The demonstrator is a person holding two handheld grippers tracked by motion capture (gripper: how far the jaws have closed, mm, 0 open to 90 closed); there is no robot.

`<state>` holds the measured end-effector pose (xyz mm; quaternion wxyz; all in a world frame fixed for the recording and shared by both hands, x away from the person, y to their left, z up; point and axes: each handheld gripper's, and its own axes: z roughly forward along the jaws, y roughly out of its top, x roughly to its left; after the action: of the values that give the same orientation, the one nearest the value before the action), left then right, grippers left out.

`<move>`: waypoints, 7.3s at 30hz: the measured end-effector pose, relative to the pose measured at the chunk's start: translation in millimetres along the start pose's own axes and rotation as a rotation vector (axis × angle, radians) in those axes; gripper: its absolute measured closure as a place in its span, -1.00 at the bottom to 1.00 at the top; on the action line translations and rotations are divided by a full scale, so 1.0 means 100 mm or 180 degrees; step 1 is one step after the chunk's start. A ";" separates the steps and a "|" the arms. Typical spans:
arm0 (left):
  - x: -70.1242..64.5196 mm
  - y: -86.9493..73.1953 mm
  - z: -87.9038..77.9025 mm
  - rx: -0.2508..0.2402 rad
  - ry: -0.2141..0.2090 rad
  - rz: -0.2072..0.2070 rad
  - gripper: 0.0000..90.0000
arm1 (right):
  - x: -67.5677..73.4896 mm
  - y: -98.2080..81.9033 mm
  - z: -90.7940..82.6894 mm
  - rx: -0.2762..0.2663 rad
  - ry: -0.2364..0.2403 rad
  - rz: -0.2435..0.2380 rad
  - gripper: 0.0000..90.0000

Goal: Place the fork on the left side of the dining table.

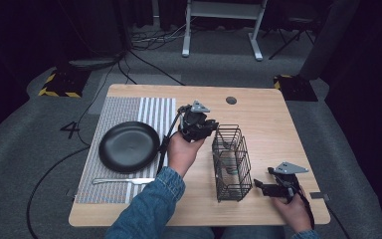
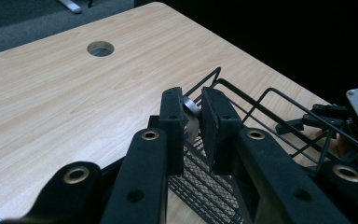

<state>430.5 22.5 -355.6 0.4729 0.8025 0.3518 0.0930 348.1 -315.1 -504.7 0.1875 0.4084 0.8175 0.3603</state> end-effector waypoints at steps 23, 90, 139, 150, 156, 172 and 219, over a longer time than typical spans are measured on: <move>-0.16 0.21 -0.18 -0.0130 -0.0049 0.0214 0.93 | 0.00 0.00 0.00 0.0001 -0.0002 0.0004 -0.53; 0.83 0.35 -1.45 -0.0545 0.0625 -0.0210 0.93 | 0.00 0.01 0.01 0.0000 -0.0003 0.0003 -0.53; 1.94 -0.23 -1.00 -0.0056 0.1156 -0.1009 0.93 | 0.00 0.01 0.01 0.0000 -0.0017 0.0025 -0.52; 1.96 -0.24 -0.96 -0.0051 0.1208 -0.1006 0.92 | 0.00 0.01 0.01 0.0000 -0.0018 0.0026 -0.52; 1.94 -0.24 -0.95 -0.0008 0.1367 -0.0898 0.85 | 0.00 0.01 0.01 -0.0002 -0.0019 0.0026 -0.52; 2.16 -0.27 -0.91 -0.0023 0.1387 -0.0962 0.59 | 0.00 0.01 0.01 0.0000 -0.0019 0.0025 -0.52; 2.76 -0.80 -0.97 0.0318 0.1491 -0.1365 0.34 | 0.00 0.02 0.02 0.0004 -0.0081 0.0077 -0.52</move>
<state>549.0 294.6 -419.9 0.3479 0.6891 0.6163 0.1561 350.3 -313.1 -504.7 0.1933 0.4229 0.8103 0.3567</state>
